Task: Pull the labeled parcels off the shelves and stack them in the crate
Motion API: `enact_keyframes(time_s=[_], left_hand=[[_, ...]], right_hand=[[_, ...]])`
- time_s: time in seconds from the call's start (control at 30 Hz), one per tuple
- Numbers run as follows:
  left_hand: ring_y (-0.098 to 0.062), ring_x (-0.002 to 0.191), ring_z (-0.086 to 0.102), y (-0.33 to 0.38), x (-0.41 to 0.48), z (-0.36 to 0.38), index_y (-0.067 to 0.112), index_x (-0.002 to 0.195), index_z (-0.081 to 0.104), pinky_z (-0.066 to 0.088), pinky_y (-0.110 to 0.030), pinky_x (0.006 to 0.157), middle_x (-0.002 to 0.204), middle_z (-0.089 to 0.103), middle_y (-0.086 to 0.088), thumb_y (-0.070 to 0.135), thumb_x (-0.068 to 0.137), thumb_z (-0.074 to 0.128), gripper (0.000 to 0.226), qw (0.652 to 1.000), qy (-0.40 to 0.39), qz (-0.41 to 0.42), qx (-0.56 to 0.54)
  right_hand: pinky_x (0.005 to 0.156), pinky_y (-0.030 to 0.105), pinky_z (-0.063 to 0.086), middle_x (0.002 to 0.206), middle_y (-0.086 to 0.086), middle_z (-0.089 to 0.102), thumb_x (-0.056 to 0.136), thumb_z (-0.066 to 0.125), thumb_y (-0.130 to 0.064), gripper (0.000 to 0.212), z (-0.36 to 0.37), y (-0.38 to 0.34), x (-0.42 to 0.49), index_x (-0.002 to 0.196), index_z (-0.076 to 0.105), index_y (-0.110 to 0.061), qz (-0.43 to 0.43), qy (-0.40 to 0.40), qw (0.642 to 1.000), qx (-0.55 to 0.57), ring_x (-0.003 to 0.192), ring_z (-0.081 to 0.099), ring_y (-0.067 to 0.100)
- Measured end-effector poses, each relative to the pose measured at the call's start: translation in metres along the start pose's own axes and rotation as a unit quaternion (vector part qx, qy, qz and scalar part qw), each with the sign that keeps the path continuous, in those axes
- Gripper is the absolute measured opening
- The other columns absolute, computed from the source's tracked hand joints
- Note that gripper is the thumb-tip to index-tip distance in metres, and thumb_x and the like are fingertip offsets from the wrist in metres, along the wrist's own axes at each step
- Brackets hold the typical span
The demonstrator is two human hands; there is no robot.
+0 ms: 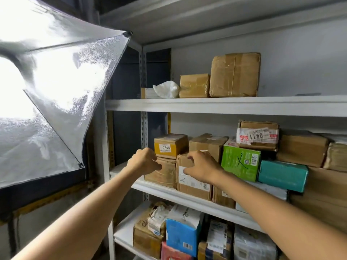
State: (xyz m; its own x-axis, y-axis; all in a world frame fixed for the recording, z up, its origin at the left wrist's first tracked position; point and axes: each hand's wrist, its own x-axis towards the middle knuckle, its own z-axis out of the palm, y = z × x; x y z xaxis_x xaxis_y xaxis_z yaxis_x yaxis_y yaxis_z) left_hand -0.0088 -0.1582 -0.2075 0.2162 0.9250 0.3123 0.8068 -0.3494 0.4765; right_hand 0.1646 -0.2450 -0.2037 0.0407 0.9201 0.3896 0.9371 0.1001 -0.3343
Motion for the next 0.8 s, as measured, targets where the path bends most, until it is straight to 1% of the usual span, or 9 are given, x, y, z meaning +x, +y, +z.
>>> enact_keyframes(time_s=[0.07,0.17,0.23,0.3,0.33,0.5,0.6,0.7,0.8], left_hand=[[-0.020,0.089,0.064,-0.005,0.012,0.000,0.014,0.116,0.067,0.057,-0.036,0.082,0.116,0.067,-0.006,0.022,0.079,0.078,0.040,1.000,0.012,0.006,-0.010],[-0.025,0.088,0.067,-0.012,0.032,-0.008,0.012,0.107,0.071,0.058,-0.042,0.082,0.103,0.070,-0.007,0.024,0.076,0.079,0.034,0.998,0.052,0.003,-0.029],[-0.025,0.087,0.068,-0.019,0.043,-0.011,0.010,0.105,0.071,0.058,-0.041,0.082,0.100,0.070,-0.007,0.023,0.078,0.079,0.031,0.997,0.055,0.007,-0.045],[-0.023,0.086,0.067,-0.027,0.053,-0.012,0.012,0.109,0.070,0.058,-0.040,0.081,0.102,0.069,-0.006,0.021,0.077,0.079,0.035,0.997,0.054,0.009,-0.059],[-0.022,0.085,0.067,-0.032,0.058,-0.011,0.013,0.111,0.070,0.059,-0.039,0.080,0.102,0.069,-0.005,0.022,0.076,0.080,0.038,0.997,0.053,0.008,-0.060],[-0.019,0.088,0.063,-0.045,0.091,-0.010,0.013,0.118,0.067,0.055,-0.029,0.075,0.111,0.068,-0.006,0.024,0.074,0.082,0.048,0.996,0.039,0.011,-0.075],[-0.016,0.084,0.061,-0.051,0.114,-0.006,0.011,0.113,0.068,0.050,-0.026,0.071,0.100,0.067,-0.003,0.021,0.072,0.083,0.045,0.995,0.023,0.025,-0.095],[-0.012,0.080,0.058,-0.060,0.139,0.004,0.011,0.110,0.067,0.047,-0.022,0.069,0.096,0.065,-0.001,0.019,0.073,0.081,0.040,0.992,0.000,0.044,-0.122],[-0.010,0.077,0.058,-0.069,0.164,0.012,0.010,0.110,0.066,0.047,-0.020,0.069,0.092,0.063,0.002,0.017,0.075,0.081,0.039,0.986,-0.037,0.069,-0.148]], right_hand=[[0.083,0.035,0.052,0.116,0.006,0.063,0.085,0.068,-0.024,0.036,0.004,-0.007,0.014,0.118,0.060,-0.014,-0.013,0.002,1.000,0.001,0.103,0.059,0.022],[0.071,0.025,0.047,0.113,0.004,0.065,0.086,0.069,-0.025,0.030,0.005,-0.014,0.041,0.112,0.062,-0.014,-0.035,0.020,0.999,0.009,0.095,0.059,0.016],[0.075,0.028,0.051,0.112,0.006,0.066,0.084,0.072,-0.027,0.034,0.005,-0.017,0.058,0.112,0.061,-0.012,-0.046,0.040,0.998,0.007,0.097,0.060,0.018],[0.083,0.034,0.054,0.114,0.008,0.065,0.083,0.073,-0.027,0.039,0.005,-0.018,0.070,0.115,0.059,-0.011,-0.047,0.050,0.998,0.005,0.102,0.060,0.021],[0.084,0.034,0.054,0.115,0.008,0.064,0.082,0.074,-0.027,0.041,0.007,-0.018,0.075,0.116,0.058,-0.011,-0.047,0.047,0.998,0.004,0.102,0.060,0.022],[0.084,0.029,0.050,0.122,0.008,0.060,0.082,0.074,-0.029,0.051,0.019,-0.012,0.097,0.125,0.052,-0.010,-0.029,0.035,0.999,-0.001,0.108,0.056,0.021],[0.081,0.024,0.045,0.129,0.008,0.055,0.083,0.074,-0.025,0.056,0.027,-0.009,0.110,0.131,0.047,-0.011,0.001,0.038,0.999,0.018,0.114,0.053,0.020],[0.078,0.022,0.040,0.130,0.008,0.052,0.085,0.072,-0.022,0.055,0.039,-0.008,0.122,0.131,0.045,-0.012,0.030,0.044,0.998,0.029,0.108,0.049,0.015],[0.079,0.020,0.038,0.132,0.007,0.049,0.086,0.071,-0.022,0.056,0.054,-0.012,0.134,0.134,0.043,-0.010,0.061,0.035,0.997,0.011,0.116,0.049,0.018]])
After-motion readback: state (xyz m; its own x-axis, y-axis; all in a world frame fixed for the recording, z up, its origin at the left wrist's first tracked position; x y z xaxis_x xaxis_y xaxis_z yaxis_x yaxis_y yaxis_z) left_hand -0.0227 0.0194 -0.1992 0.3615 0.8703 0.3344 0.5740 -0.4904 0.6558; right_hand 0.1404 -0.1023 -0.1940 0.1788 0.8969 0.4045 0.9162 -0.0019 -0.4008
